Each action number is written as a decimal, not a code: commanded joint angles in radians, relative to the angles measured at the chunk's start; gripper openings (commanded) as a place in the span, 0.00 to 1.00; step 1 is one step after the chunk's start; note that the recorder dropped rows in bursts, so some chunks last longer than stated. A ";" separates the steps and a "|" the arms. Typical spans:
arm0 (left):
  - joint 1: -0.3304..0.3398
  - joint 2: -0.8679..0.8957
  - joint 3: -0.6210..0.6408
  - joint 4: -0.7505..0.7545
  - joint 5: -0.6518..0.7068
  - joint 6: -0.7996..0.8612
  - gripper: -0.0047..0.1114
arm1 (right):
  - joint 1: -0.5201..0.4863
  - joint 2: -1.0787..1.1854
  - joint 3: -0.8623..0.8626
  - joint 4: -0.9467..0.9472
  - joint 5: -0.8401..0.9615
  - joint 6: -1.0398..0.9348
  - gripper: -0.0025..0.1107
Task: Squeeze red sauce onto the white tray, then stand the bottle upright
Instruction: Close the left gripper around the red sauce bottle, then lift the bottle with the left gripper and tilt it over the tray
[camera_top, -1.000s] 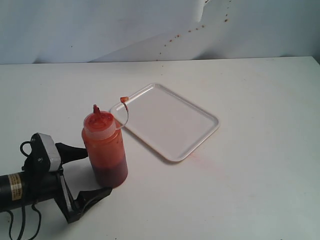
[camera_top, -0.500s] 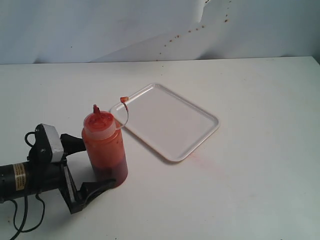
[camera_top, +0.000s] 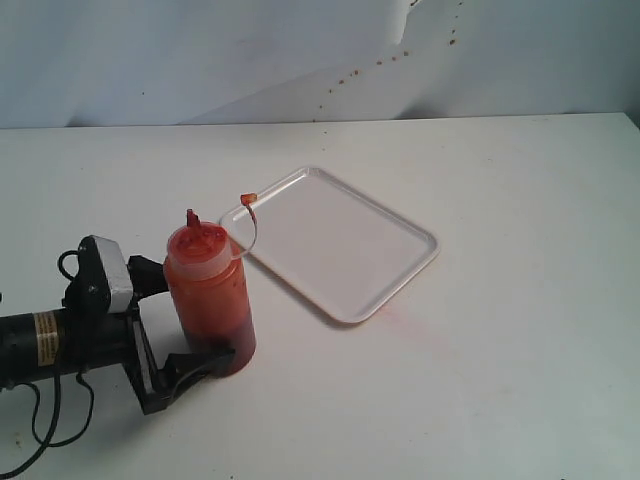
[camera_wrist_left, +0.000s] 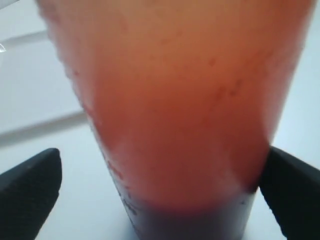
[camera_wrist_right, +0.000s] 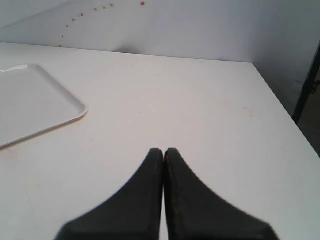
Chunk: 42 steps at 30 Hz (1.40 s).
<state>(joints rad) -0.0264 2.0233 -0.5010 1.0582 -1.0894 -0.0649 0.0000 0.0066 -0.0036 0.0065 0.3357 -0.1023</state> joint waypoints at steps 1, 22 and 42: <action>-0.001 0.031 -0.028 0.042 0.015 -0.029 0.94 | 0.002 -0.007 0.004 0.001 -0.001 0.006 0.02; -0.013 0.098 -0.139 0.113 -0.020 -0.230 0.94 | 0.002 -0.007 0.004 0.001 -0.001 0.006 0.02; -0.013 0.098 -0.145 0.135 0.017 -0.219 0.94 | 0.002 -0.007 0.004 0.001 -0.001 0.006 0.02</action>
<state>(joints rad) -0.0350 2.1197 -0.6391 1.1886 -1.0695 -0.2897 0.0000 0.0066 -0.0036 0.0065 0.3357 -0.1023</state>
